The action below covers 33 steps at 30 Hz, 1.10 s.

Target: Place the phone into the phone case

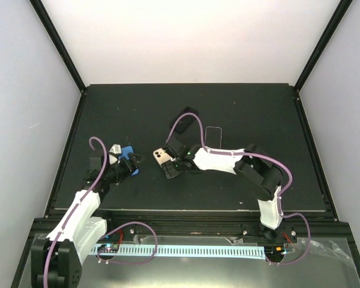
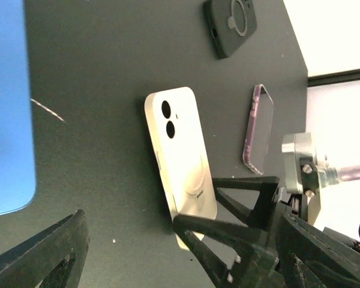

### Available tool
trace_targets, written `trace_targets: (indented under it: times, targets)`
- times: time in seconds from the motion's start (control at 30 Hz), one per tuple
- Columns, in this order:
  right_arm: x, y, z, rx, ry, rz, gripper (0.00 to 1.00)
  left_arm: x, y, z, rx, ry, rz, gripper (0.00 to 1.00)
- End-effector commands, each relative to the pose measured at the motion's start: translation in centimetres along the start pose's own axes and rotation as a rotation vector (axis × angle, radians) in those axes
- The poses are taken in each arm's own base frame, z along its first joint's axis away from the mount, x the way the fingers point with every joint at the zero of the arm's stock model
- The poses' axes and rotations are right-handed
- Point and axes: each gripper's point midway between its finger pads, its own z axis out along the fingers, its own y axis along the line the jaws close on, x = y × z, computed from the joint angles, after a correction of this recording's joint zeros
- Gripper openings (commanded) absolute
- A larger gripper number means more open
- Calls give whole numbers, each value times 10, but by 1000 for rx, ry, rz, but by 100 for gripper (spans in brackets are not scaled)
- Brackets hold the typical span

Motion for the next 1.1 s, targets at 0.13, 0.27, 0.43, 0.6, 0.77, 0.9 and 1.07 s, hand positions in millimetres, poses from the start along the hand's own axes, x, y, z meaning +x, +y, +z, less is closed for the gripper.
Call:
trace_targets:
  times: [0.13,0.27,0.43,0.6,0.77,0.9,1.07]
  targets:
    - [-16,44,-54,-297,-116,156,76,7,-28,8,181,81,-13,85]
    - [-23,64,-87,-456,-176,192,76,10,-41,7,273,111,-24,82]
    - [-25,82,-113,-613,-202,221,76,10,-68,-4,431,114,-21,70]
    - [-23,92,-133,-728,-226,232,76,6,-89,-19,523,74,17,52]
    - [-19,96,-140,-775,-227,236,75,3,-103,-33,584,34,42,30]
    - [-17,95,-141,-776,-228,236,76,-1,-99,-37,550,-20,36,2]
    - [-15,91,-142,-766,-235,245,78,-2,-99,-40,525,-41,45,2]
